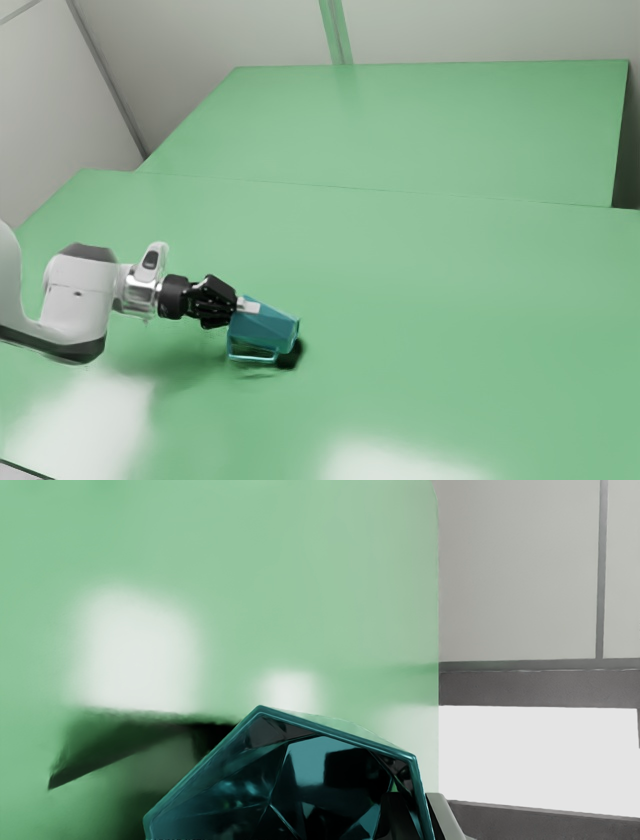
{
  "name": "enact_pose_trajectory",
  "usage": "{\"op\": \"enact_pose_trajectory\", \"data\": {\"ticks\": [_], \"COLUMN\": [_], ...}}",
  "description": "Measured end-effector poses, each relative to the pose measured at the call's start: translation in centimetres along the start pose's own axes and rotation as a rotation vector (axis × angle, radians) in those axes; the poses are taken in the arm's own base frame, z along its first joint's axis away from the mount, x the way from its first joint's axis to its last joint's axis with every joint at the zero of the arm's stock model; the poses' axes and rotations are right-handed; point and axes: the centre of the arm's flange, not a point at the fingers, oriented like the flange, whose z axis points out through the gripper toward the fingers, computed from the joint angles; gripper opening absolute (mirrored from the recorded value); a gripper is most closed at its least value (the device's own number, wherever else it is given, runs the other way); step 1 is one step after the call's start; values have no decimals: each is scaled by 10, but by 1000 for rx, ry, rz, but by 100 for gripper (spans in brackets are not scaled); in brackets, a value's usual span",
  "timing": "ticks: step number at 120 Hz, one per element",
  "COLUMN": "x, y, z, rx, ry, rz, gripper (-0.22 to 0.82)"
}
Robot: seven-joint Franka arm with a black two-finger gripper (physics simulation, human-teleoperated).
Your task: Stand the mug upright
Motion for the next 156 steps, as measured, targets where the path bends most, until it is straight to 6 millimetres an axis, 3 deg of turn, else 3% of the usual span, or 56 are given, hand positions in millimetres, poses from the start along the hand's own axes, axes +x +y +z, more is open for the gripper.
{"op": "enact_pose_trajectory", "data": {"ticks": [17,35,40,52,73,101,119,133,156], "x": [58,108,118,127,137,144,136,134,130], "y": [66,120,126,119,96,82,62,58,49], "z": [-20,-46,-49,-42,6,6,9,8,8], "rx": [100,458,569,780,980,1143,1140,1126,1113], "ry": [-79,-287,-347,-452,-489,-375,-283,-209,-153], "rz": [208,446,484,504,525,533,462,407,344], "gripper": [-17,-18,-18,-18,-18,-18,-18,-18,23]}}
